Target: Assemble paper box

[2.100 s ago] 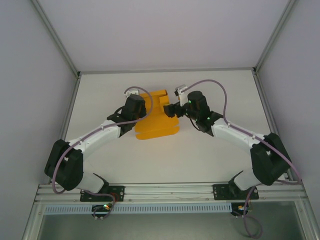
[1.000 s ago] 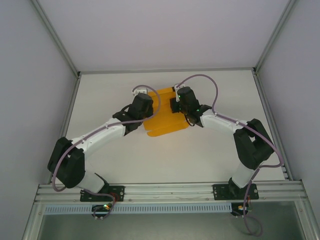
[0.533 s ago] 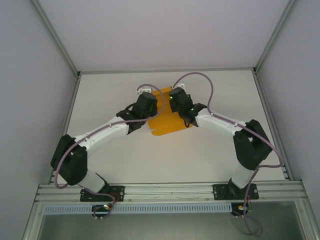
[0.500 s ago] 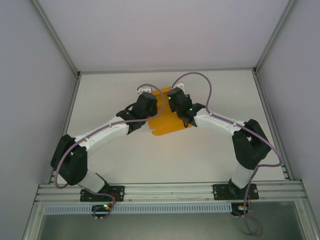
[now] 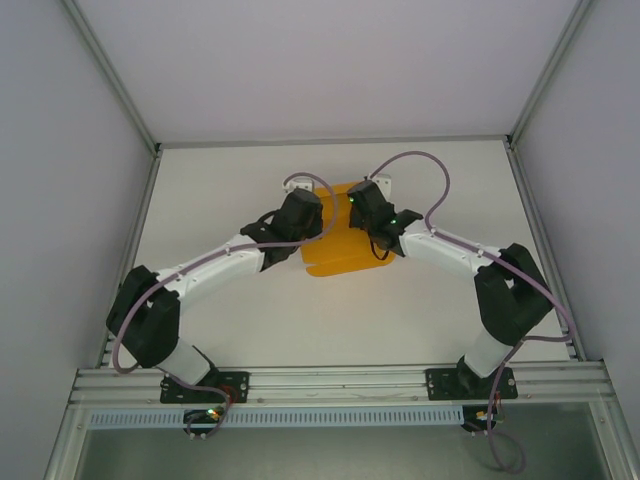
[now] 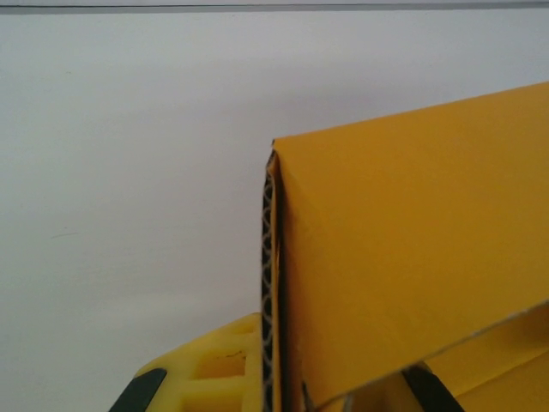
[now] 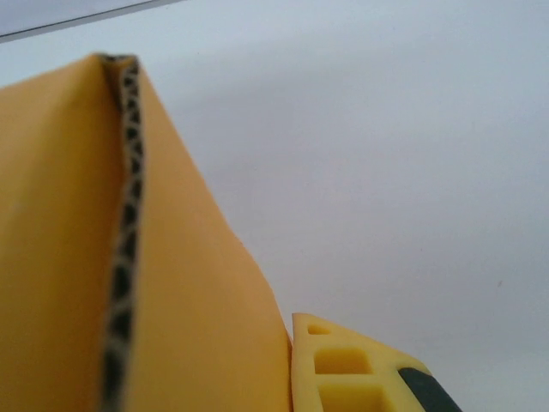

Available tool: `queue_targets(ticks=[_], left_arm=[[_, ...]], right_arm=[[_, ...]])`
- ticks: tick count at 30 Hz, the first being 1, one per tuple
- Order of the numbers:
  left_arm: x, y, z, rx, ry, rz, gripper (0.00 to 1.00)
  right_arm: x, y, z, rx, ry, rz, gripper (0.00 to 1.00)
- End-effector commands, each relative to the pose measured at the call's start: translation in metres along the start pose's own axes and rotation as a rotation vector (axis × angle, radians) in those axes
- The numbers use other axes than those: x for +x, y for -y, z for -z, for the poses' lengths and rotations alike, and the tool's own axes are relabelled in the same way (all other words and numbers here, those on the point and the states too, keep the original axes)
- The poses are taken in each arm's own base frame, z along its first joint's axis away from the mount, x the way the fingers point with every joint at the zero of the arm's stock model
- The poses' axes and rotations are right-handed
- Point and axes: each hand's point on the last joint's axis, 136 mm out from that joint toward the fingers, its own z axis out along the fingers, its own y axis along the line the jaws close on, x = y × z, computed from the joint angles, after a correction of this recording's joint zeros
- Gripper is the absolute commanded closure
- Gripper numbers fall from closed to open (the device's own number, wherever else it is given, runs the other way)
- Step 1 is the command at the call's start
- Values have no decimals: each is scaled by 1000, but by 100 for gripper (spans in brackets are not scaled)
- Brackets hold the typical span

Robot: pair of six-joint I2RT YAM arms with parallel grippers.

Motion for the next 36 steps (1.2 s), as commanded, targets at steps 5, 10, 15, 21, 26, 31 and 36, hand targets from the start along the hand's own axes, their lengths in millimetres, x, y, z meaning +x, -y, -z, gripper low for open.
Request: queue_targets(ticks=[5, 10, 15, 21, 26, 31, 36], left_arm=[[-8, -19, 4, -99, 19, 23, 100], [-7, -17, 2, -91, 13, 13, 100], [-6, -18, 1, -77, 3, 22, 100], [-2, -14, -4, -55, -28, 19, 100], [-1, -12, -7, -45, -39, 20, 100], [1, -13, -9, -48, -48, 23, 100], [1, -16, -10, -50, -52, 41, 100]], right_arm=[[-28, 73, 0, 225, 112, -202, 100], [-40, 57, 7, 111, 167, -87, 67], [-46, 51, 16, 73, 185, 27, 52], [-49, 25, 18, -53, 179, 129, 49], [-51, 13, 20, -119, 196, 182, 50], [-52, -2, 24, -201, 195, 223, 55], [-44, -24, 39, -359, 151, 265, 46]])
